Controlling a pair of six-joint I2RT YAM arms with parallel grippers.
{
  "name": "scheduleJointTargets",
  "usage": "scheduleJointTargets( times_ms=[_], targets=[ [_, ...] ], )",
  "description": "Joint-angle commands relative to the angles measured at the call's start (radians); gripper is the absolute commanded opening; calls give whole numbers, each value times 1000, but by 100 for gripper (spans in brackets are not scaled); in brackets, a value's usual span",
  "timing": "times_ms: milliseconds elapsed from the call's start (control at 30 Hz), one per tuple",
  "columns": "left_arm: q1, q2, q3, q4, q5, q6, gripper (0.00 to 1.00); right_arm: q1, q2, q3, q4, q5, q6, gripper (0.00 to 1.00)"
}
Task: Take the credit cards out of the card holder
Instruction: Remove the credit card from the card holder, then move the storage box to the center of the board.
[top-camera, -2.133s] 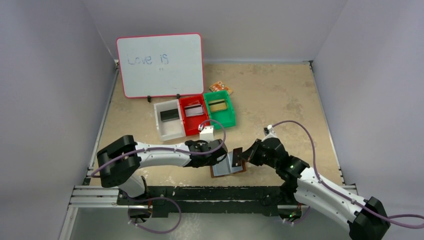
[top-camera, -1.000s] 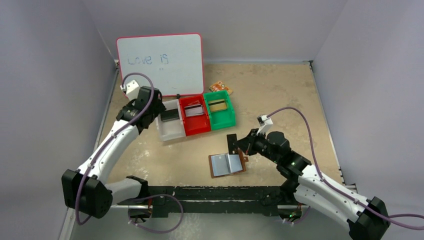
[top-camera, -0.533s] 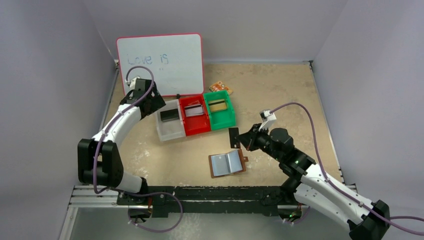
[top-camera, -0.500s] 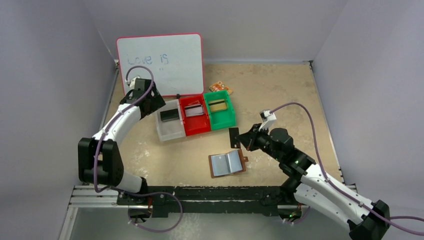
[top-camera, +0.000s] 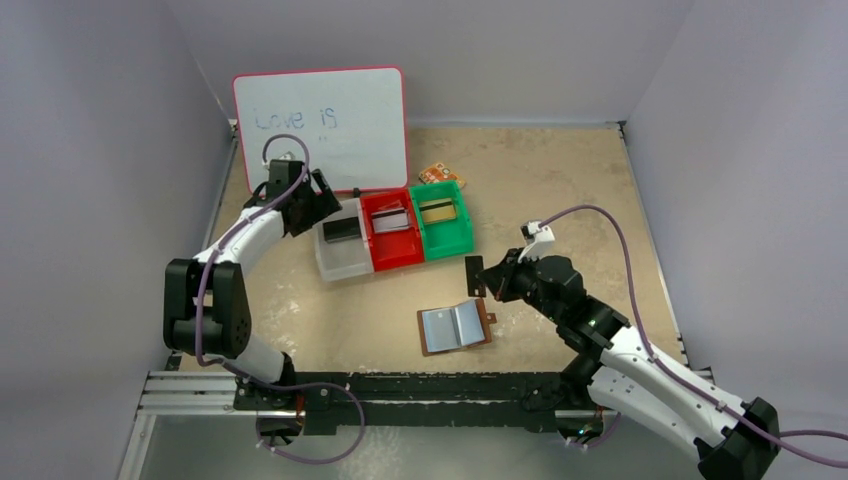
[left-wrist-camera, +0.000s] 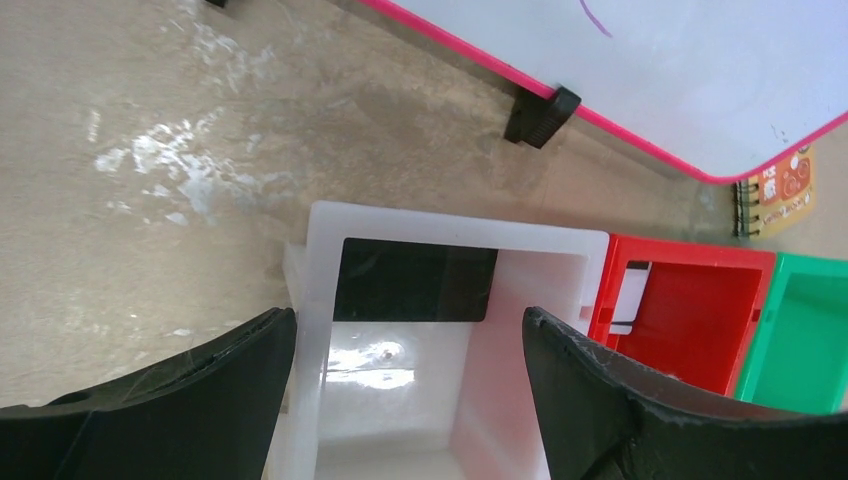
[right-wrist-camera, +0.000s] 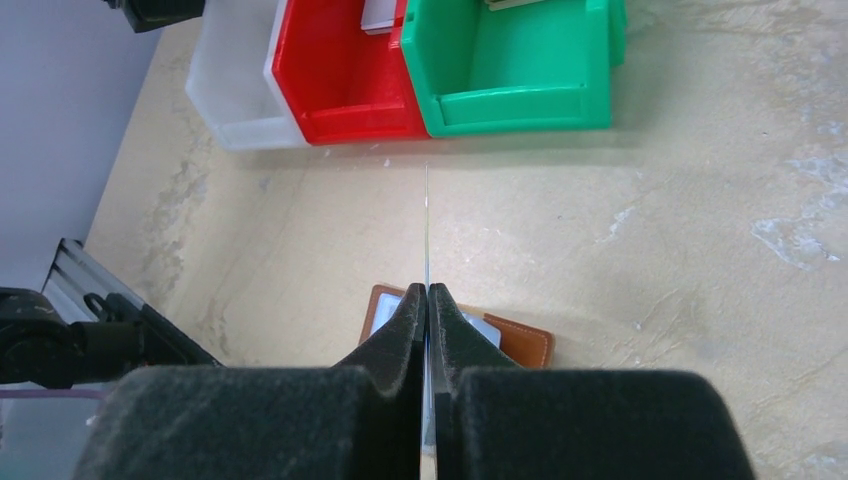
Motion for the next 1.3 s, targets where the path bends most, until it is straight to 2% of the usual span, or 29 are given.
scheduleJointTargets(
  times_ms=[0,267,600,733,900,1100,1267],
  targets=[
    [1,2,-34,93,119,-25,82,-3,-15,56,-12,83,-20,0],
    [-34,19,-62,197,230,-89,81,-3,-30,63,-54,206,-14,0],
    [-206,84,7,233,153,-169,81,-3,-33,83,-101,294,6,0],
    [-240,118,9,300,161,-218,80,-3,-51,95,-138,327,23,0],
    [-295,176,79,305,139,-230,80,-3,-78,89,-155,329,31,0],
    [-363,238,141,320,123,-258,80,-3,-125,84,-115,317,-63,0],
    [-383,232,145,314,98,-263,80,-3,-122,88,-61,268,-178,0]
  ],
)
